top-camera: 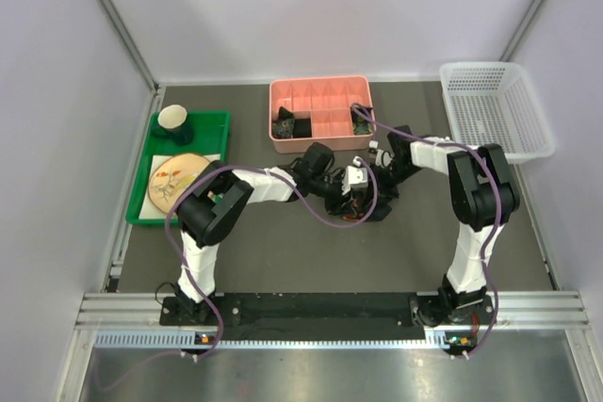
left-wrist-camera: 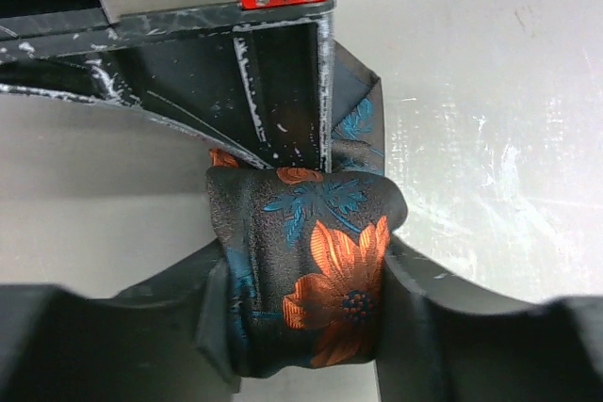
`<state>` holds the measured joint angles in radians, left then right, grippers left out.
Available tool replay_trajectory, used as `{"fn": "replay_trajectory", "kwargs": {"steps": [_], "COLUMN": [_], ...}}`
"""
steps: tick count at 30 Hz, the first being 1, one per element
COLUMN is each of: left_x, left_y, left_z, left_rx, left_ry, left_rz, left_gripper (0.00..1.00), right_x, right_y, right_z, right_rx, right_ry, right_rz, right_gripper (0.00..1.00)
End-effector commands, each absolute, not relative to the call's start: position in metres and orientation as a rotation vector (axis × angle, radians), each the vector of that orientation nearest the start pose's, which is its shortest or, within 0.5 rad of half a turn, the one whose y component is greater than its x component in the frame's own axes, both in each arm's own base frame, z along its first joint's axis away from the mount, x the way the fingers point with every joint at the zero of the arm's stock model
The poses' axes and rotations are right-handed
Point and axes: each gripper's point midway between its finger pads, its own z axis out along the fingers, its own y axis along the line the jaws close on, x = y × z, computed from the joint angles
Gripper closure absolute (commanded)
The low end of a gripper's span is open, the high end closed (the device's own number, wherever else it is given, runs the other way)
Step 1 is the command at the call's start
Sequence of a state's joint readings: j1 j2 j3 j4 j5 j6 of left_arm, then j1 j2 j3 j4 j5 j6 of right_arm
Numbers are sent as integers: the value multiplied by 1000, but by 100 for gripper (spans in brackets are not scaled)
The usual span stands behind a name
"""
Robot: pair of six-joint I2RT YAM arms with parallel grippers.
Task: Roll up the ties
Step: Roll the tie at the center of the board.
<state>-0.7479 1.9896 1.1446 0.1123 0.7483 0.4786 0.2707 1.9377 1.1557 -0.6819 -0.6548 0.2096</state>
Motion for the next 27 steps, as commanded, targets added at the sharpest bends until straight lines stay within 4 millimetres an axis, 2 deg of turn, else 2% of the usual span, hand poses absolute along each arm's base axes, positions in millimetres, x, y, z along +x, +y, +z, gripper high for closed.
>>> {"fn": "replay_trajectory", "kwargs": {"steps": [1, 2, 4, 10, 12, 13, 15, 17, 18, 19, 20, 21, 22, 23, 27], "left_x": [277, 273, 273, 259, 256, 253, 254, 251, 251, 252, 244, 245, 245, 239, 234], "left_y": [-415, -418, -421, -423, -423, -417, -411, -399, -390, -388, -374, -367, -365, -356, -348], "left_z": [52, 51, 47, 32, 21, 15, 3, -5, -13, -14, -21, -27, -27, -30, -38], "left_rx": [1576, 1589, 1611, 1684, 1721, 1771, 1811, 1877, 1903, 1940, 1991, 2009, 2023, 2051, 2074], "left_ry": [1529, 1526, 1532, 1593, 1621, 1650, 1696, 1733, 1773, 1769, 1836, 1881, 1892, 1939, 1988], "left_rz": [-1030, -1026, -974, -920, -857, -829, -748, -703, -652, -621, -604, -569, -557, -550, -538], "left_gripper": [55, 61, 65, 66, 72, 78, 83, 88, 89, 89, 90, 91, 91, 92, 92], "right_x": [285, 285, 284, 279, 275, 275, 276, 280, 281, 280, 281, 283, 281, 284, 286], "right_y": [165, 167, 169, 174, 176, 177, 180, 183, 183, 183, 185, 184, 182, 182, 176], "right_z": [-32, -32, -32, -34, -32, -30, -22, -11, -7, -3, 5, 9, 12, 22, 48], "right_rx": [-249, -254, -254, -269, -275, -285, -302, -315, -316, -325, -307, -295, -290, -268, -218], "right_ry": [3054, 3053, 3054, 3059, 3073, 3074, 3058, 3021, 3015, 3015, 3003, 2996, 2996, 2964, 2890], "right_rz": [649, 658, 677, 698, 731, 743, 776, 840, 849, 876, 950, 972, 1002, 1078, 1220], "right_gripper": [100, 100, 100, 100, 100, 100, 99, 91, 83, 80, 78, 73, 70, 69, 67]}}
